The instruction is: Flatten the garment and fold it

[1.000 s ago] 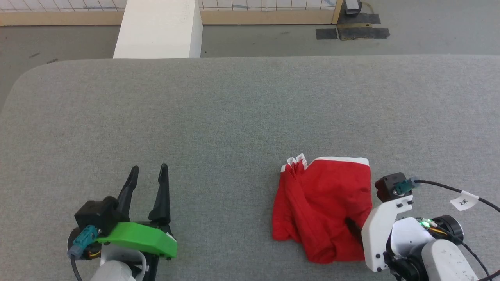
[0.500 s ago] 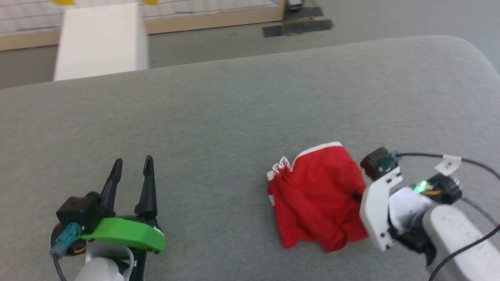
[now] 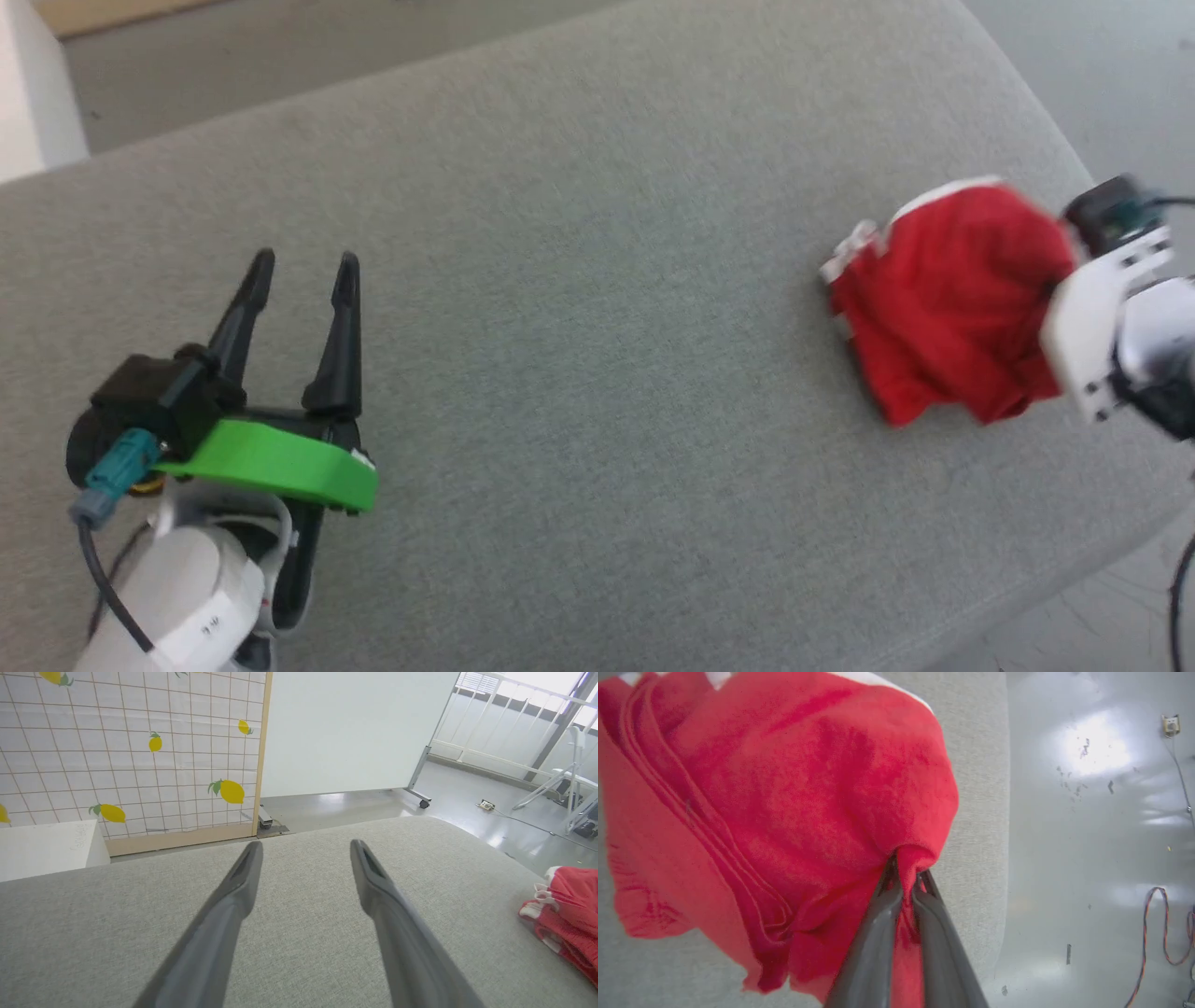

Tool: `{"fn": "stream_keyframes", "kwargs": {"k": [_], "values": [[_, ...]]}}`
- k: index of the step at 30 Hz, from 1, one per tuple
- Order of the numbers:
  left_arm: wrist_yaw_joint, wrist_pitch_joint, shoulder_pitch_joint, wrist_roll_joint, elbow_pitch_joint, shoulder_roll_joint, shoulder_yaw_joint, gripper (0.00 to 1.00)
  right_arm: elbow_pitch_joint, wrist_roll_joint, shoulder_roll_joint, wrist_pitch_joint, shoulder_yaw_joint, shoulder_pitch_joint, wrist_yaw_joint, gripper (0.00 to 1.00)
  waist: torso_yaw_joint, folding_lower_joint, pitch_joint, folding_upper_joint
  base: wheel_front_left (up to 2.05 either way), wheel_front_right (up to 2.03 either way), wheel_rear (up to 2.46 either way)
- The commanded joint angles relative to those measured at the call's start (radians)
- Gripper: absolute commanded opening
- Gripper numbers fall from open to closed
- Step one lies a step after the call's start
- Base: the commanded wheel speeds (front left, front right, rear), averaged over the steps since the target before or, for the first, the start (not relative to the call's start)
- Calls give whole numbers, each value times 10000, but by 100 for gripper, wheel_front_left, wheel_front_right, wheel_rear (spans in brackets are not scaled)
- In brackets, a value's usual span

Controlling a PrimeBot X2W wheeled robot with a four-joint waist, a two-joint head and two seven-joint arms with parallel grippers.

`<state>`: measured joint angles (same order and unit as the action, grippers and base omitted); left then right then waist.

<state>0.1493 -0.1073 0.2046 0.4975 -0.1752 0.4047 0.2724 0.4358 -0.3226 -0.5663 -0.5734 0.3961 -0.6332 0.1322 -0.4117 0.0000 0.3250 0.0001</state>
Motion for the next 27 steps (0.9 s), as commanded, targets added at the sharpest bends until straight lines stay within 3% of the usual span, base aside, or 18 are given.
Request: {"fn": "stream_keyframes", "kwargs": {"k": [1, 7, 12, 13, 15, 20, 27], "values": [[78, 125, 261, -200, -192, 168, -22, 100, 294, 149, -66, 252, -306, -281, -15, 0, -210, 0, 1618, -1, 0, 0, 0], [303, 560, 525, -462, -981, 503, -129, 100, 1717, 957, -410, 1107, -2013, -821, -15, 0, 517, 0, 2591, -1, 0, 0, 0], [420, 728, 506, -512, -1299, 665, -227, 100, 2501, 1692, -239, 1537, -3192, -1047, -15, 0, 830, 0, 2939, -1, 0, 0, 0], [425, 741, 495, -512, -1337, 683, -229, 100, 2642, 1865, -148, 1576, -3415, -1069, -15, 6, 868, 0, 2972, -1, 0, 0, 0], [431, 746, 476, -505, -1367, 695, -222, 100, 2893, 2135, 12, 1690, -3896, -1105, -15, 100, 909, 0, 2980, -1, 0, 0, 0], [392, 638, 450, -425, -1165, 578, -119, 100, 3250, 2707, 156, 1850, -4766, -1045, -15, 100, 974, 0, 2566, -1, 0, 0, 0], [174, 86, 286, -104, -416, 108, 147, 100, 2567, 2747, -394, 1876, -5385, -863, -15, 100, 1172, 0, 1101, -1, 0, 0, 0]]}}
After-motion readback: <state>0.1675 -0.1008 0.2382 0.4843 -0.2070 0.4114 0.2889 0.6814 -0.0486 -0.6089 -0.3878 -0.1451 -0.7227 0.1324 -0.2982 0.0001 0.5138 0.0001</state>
